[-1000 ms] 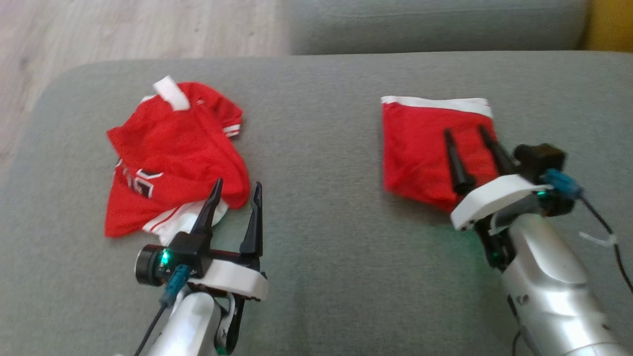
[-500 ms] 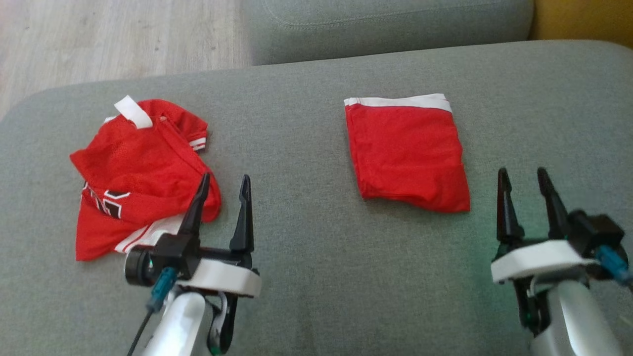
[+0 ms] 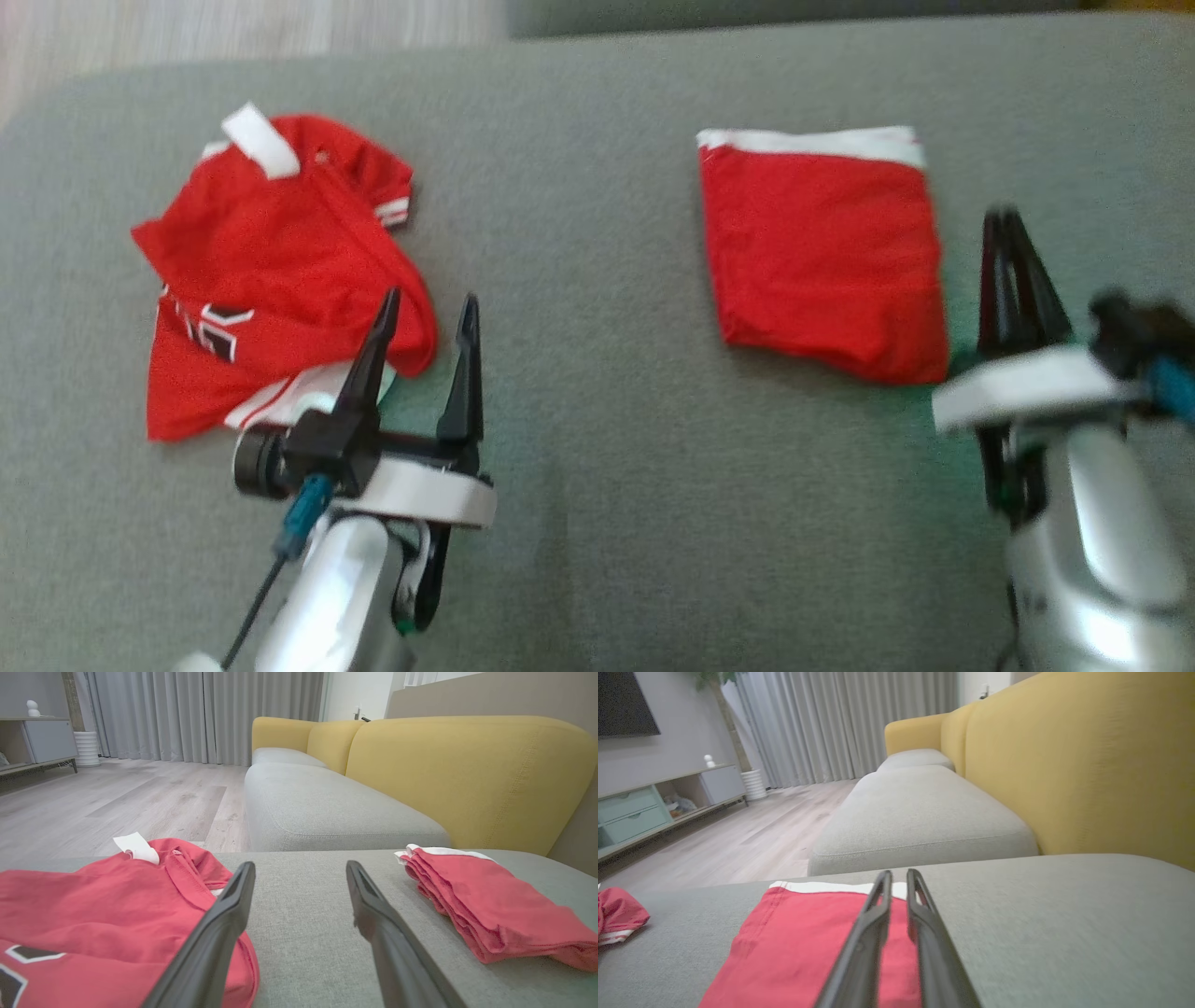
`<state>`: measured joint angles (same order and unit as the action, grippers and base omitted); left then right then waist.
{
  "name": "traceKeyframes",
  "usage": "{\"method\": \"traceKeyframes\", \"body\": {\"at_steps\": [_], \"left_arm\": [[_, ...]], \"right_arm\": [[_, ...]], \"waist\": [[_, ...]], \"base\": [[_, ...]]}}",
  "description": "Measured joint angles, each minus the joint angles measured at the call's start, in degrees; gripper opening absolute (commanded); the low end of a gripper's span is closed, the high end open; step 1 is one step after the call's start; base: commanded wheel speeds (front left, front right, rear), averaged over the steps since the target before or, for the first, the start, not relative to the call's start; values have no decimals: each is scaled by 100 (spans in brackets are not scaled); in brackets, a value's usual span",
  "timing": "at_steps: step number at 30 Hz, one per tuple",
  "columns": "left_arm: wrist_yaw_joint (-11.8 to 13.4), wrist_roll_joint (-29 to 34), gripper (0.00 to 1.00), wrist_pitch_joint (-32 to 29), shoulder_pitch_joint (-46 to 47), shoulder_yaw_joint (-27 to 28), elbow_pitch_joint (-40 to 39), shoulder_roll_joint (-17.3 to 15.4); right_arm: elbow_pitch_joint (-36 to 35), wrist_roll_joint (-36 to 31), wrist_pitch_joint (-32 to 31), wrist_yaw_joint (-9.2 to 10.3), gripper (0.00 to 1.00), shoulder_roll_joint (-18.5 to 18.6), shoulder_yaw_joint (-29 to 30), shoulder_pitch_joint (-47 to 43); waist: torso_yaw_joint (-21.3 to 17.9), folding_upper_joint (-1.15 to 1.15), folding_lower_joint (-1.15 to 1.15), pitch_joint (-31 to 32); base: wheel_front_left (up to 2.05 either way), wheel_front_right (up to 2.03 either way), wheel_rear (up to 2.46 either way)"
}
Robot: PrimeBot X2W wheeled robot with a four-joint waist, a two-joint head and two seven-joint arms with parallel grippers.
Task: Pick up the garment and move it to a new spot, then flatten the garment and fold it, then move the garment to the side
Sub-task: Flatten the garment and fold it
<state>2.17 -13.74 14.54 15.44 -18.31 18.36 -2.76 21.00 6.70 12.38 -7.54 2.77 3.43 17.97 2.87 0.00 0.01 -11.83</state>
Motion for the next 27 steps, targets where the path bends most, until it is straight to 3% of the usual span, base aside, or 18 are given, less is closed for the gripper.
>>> {"method": "traceKeyframes", "body": {"at_steps": [11, 15, 19, 27], "left_arm": [[35, -168, 100, 0, 542, -398, -36, 16], [42, -191, 100, 0, 630, -445, -31, 19], [87, -191, 100, 0, 662, -467, -9, 19], [137, -248, 100, 0, 649, -472, 7, 25]], "right_arm": [[1777, -716, -431, 0, 0, 24, 298, 1920], [2575, -1315, -290, 0, 0, 54, 464, 2252], [2958, -1448, 41, 0, 0, 101, 478, 2462], [3274, -265, 192, 0, 0, 127, -1096, 2516]], "waist": [[574, 0, 1, -889], [778, 0, 1, -1049], [864, 0, 0, -1024], [837, 0, -1, -774]], "base": [[0, 0, 0], [0, 0, 0], [0, 0, 0], [0, 0, 0]]}}
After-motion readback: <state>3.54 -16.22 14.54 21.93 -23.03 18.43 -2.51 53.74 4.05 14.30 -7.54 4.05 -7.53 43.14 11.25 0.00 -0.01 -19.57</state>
